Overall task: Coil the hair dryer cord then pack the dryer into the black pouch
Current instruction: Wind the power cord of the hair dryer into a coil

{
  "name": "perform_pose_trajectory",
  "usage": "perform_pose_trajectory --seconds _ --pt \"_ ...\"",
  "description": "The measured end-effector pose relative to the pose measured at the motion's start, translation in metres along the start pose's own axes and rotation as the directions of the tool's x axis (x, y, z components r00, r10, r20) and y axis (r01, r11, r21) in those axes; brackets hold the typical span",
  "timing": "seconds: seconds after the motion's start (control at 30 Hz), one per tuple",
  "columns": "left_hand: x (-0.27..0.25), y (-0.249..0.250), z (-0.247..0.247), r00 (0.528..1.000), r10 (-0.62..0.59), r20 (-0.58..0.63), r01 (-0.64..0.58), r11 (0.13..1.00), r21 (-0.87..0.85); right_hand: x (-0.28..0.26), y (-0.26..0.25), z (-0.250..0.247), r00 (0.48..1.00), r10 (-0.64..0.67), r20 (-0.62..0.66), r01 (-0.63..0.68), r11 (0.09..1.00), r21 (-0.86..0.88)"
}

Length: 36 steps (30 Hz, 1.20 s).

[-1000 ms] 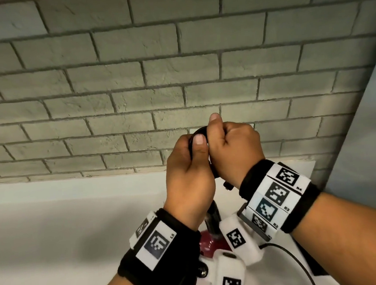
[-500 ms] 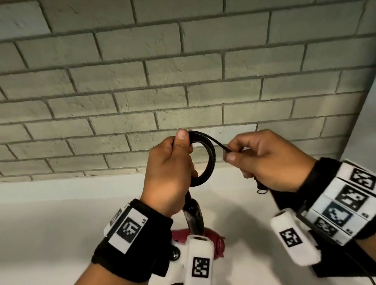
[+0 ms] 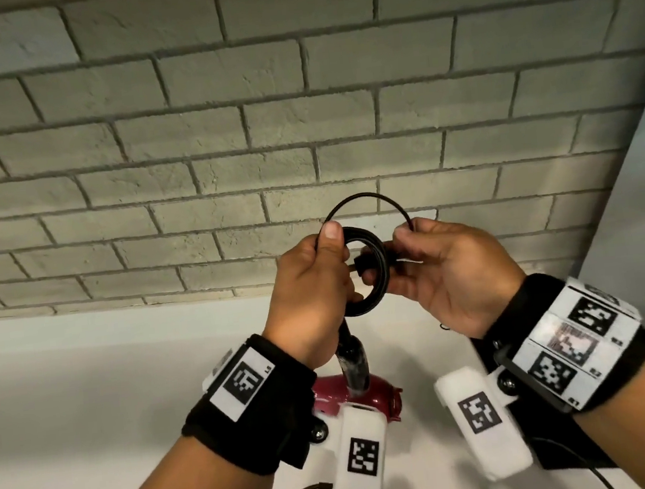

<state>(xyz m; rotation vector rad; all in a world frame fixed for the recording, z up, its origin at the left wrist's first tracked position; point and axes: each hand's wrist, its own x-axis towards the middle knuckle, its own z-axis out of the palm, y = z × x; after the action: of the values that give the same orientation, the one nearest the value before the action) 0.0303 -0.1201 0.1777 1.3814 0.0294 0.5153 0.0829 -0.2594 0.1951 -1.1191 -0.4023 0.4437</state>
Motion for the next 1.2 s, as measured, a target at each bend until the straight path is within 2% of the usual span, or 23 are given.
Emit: perform_pose_trajectory --seconds 0.1,0.27,0.43,0.57,0.67,0.8,0.9,0.97,1.1,1.2 --pt "0.002 -0.004 0.0 1.0 0.027 0.008 -0.028 0.998 0.052 0.0 0.004 0.006 0.998 -0.054 0.025 0.055 0.996 -0.064" --pt "-0.001 -0.006 0.001 0.997 0.081 0.003 -0.08 0.987 0.141 0.005 0.012 0.006 0.991 -0.087 -0.097 0.064 0.974 -0.218" --pt "0.003 -0.007 -0.003 0.998 0.052 0.019 -0.054 0.988 0.142 0.006 0.016 0.011 0.986 -0.105 -0.131 0.079 0.979 -0.189" --pt "0.002 -0.002 -0.006 0.99 0.011 0.143 -0.01 1.0 -0.009 0.0 0.012 0.019 0.998 0.056 -0.009 -0.057 0.981 -0.186" --pt "0.003 -0.003 -0.006 0.99 -0.012 0.144 0.019 0.999 -0.046 -0.004 0.008 0.026 0.989 0.144 -0.01 -0.142 0.954 -0.265" --pt "0.004 -0.013 -0.007 0.997 0.054 0.049 -0.059 0.99 0.124 -0.006 0.005 0.028 0.978 0.208 -0.032 -0.198 0.859 -0.472" --pt "0.007 -0.019 -0.008 0.993 0.107 0.047 -0.116 0.949 0.293 -0.013 -0.001 0.026 0.958 0.287 -0.025 -0.253 0.794 -0.552" --pt "0.007 -0.019 -0.008 0.992 0.116 0.038 -0.122 0.934 0.336 -0.017 -0.007 0.023 0.945 0.325 -0.025 -0.275 0.753 -0.598" --pt "0.01 -0.016 -0.015 0.993 0.113 -0.022 -0.1 0.942 0.32 -0.03 -0.02 0.007 0.939 0.345 -0.002 -0.246 0.665 -0.706" --pt "0.017 -0.011 -0.027 0.995 0.062 -0.075 -0.049 0.985 0.165 -0.044 -0.031 -0.005 0.959 0.282 0.037 -0.12 0.519 -0.846"
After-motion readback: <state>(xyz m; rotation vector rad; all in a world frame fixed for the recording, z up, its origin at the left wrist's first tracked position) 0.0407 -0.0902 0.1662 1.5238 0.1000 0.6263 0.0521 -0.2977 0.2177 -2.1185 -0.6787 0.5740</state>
